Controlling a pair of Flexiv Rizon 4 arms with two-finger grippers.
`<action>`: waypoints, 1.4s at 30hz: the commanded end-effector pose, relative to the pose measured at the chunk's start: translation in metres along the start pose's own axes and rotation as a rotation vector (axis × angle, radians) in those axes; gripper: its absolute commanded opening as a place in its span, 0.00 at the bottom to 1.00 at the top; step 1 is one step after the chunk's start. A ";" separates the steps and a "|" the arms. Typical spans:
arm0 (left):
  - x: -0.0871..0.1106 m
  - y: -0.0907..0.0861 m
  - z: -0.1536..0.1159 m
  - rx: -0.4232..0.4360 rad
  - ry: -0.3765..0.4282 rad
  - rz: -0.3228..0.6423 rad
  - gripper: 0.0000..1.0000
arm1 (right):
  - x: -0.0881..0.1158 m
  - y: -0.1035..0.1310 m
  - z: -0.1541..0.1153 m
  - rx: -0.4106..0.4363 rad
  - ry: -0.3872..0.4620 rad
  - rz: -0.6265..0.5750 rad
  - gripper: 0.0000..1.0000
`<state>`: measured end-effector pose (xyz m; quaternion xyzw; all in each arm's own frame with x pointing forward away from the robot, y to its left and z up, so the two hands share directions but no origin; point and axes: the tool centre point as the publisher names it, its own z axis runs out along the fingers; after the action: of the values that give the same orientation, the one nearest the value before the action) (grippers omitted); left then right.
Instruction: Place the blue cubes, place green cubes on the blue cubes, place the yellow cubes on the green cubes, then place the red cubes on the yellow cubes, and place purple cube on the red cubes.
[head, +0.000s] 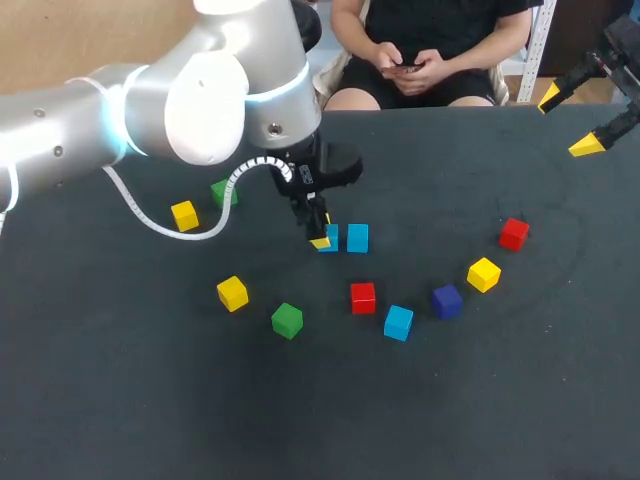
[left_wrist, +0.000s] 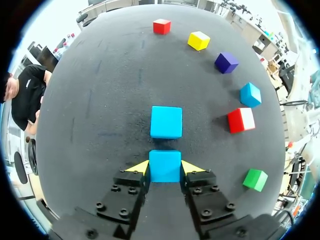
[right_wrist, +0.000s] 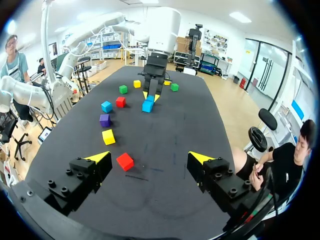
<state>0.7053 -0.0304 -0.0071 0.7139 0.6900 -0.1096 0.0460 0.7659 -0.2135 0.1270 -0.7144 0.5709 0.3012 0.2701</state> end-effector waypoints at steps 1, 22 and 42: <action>0.000 0.001 0.001 0.006 0.002 0.001 0.27 | 0.000 0.000 0.000 0.000 -0.001 -0.001 1.00; 0.002 -0.003 -0.007 0.006 -0.030 -0.013 1.00 | 0.000 0.000 0.000 0.000 -0.001 -0.001 1.00; 0.071 -0.054 -0.084 -0.036 -0.218 -0.113 1.00 | 0.000 0.000 0.000 0.000 -0.001 -0.001 1.00</action>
<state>0.6848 0.0365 0.0588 0.6678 0.7195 -0.1727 0.0807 0.7659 -0.2135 0.1270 -0.7144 0.5709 0.3012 0.2701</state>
